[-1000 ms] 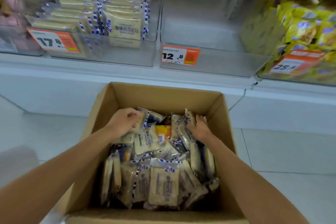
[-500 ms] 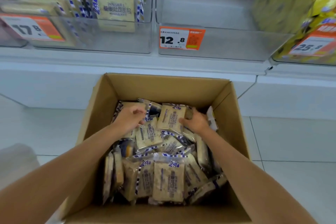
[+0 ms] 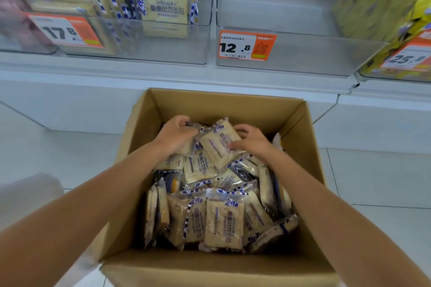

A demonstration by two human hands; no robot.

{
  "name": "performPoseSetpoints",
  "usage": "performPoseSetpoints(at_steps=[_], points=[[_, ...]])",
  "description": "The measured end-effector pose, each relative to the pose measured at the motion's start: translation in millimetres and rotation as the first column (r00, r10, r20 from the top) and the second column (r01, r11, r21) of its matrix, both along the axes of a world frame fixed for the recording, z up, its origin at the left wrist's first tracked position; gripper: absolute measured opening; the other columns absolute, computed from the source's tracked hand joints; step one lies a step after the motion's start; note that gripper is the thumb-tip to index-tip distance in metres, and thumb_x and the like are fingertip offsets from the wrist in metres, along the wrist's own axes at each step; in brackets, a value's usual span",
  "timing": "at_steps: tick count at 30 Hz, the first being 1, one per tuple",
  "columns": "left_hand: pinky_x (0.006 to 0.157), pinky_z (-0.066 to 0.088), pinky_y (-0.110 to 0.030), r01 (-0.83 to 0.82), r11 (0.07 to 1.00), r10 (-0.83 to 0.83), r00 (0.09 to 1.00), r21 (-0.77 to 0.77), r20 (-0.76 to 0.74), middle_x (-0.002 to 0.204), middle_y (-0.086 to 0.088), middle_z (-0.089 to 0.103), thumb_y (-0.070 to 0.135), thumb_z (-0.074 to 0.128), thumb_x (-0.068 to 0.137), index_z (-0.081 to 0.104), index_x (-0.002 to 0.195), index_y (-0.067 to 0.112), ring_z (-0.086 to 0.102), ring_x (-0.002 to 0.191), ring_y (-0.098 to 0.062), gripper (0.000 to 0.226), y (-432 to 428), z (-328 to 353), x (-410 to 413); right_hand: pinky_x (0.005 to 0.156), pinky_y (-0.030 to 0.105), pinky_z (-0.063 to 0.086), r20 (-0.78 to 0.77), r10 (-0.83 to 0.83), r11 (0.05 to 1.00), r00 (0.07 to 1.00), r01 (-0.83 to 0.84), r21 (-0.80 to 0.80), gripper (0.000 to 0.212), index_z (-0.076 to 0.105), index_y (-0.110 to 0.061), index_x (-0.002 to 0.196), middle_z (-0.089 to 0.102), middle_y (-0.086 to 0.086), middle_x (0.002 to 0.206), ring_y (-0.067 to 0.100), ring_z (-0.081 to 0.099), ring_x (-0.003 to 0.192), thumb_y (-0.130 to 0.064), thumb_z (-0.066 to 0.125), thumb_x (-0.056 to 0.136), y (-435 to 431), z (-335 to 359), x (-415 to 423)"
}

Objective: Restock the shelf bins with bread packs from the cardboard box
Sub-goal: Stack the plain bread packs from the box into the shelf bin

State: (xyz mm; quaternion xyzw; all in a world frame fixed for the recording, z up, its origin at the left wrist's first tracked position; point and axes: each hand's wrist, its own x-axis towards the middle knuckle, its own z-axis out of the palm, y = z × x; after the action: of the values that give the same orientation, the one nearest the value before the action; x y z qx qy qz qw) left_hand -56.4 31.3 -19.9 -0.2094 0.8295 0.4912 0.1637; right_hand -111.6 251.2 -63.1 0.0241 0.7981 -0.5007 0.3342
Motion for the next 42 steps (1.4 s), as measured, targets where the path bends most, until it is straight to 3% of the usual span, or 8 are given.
performPoseSetpoints(at_steps=[3,5,8,16,23,31,36,42], points=[[0.112,0.037,-0.049,0.092,0.963,-0.124,0.986,0.254,0.112,0.148,-0.006,0.046,0.043,0.078,0.075,0.025,0.153,0.019,0.048,0.133,-0.027,0.097,4,15,-7,0.087,0.032,0.056,-0.037,0.243,0.965,0.969,-0.246,-0.096,0.059,0.055,-0.031,0.127,0.066,-0.012,0.119,0.007,0.066,0.104,-0.021,0.080,0.074,7,51,-7],[0.099,0.051,-0.044,0.076,0.884,-0.175,0.969,0.460,0.176,0.118,-0.009,0.070,0.034,0.076,0.076,0.055,0.130,0.011,0.069,0.106,-0.024,0.062,8,17,-9,0.091,0.028,0.052,-0.029,0.303,0.945,0.953,-0.304,-0.123,0.051,0.055,-0.038,0.126,0.064,-0.014,0.122,0.005,0.062,0.109,-0.031,0.075,0.080,10,68,-13],[0.080,0.057,-0.036,-0.082,0.913,0.020,0.987,0.399,0.156,0.099,-0.010,0.076,0.023,0.074,0.084,0.069,0.102,0.010,0.074,0.085,-0.021,0.022,0,4,-7,0.104,0.034,0.042,-0.082,0.217,0.976,0.973,-0.218,-0.012,0.042,0.054,-0.035,0.132,0.059,-0.009,0.133,0.010,0.054,0.121,-0.044,0.059,0.091,32,47,-25],[0.054,0.056,-0.024,-0.232,0.877,0.230,0.972,0.420,0.057,0.091,-0.005,0.077,0.017,0.070,0.089,0.067,0.103,0.015,0.074,0.073,-0.014,0.015,-22,-19,15,0.092,0.038,0.048,0.011,0.223,0.878,0.975,-0.206,0.432,0.073,0.015,-0.020,0.154,0.043,0.010,0.144,0.031,0.049,0.125,-0.020,0.058,0.094,45,-73,-18],[0.081,0.060,-0.043,-0.251,0.893,0.275,0.962,0.373,-0.009,0.097,0.002,0.076,0.027,0.068,0.092,0.064,0.111,0.024,0.074,0.088,-0.017,0.020,-24,-22,17,0.072,0.033,0.048,-0.174,0.357,0.887,0.918,-0.275,0.371,0.024,0.068,0.000,0.092,0.065,0.012,0.092,0.029,0.064,0.090,-0.022,0.075,0.083,33,-28,-29],[0.089,0.056,-0.047,-0.025,0.846,0.083,0.993,0.533,-0.085,0.109,-0.001,0.074,0.056,0.066,0.080,0.059,0.123,0.026,0.072,0.100,-0.022,0.053,-6,40,20,0.083,0.028,0.050,-0.321,0.403,0.915,0.857,-0.381,0.132,0.026,0.064,-0.017,0.112,0.069,-0.004,0.103,0.007,0.066,0.091,-0.026,0.069,0.088,-34,115,-24],[0.091,0.055,-0.048,-0.008,0.791,0.133,0.978,0.612,-0.159,0.111,-0.007,0.073,0.025,0.072,0.086,0.059,0.126,0.016,0.069,0.105,-0.026,0.043,-31,87,18,0.103,0.030,0.044,-0.358,0.473,0.881,0.805,-0.448,0.156,0.070,0.038,-0.032,0.145,0.052,-0.007,0.137,0.008,0.054,0.120,-0.036,0.073,0.084,-65,182,-17],[0.088,0.050,-0.029,0.134,0.979,-0.035,0.851,0.152,-0.525,0.115,-0.004,0.069,0.056,0.085,0.062,0.062,0.121,0.026,0.064,0.105,-0.014,0.070,-93,167,-1,0.078,0.025,0.040,-0.630,0.623,0.781,0.464,-0.323,0.535,0.044,0.055,-0.023,0.118,0.048,-0.006,0.107,0.013,0.052,0.098,-0.038,0.075,0.081,-107,272,-16]])
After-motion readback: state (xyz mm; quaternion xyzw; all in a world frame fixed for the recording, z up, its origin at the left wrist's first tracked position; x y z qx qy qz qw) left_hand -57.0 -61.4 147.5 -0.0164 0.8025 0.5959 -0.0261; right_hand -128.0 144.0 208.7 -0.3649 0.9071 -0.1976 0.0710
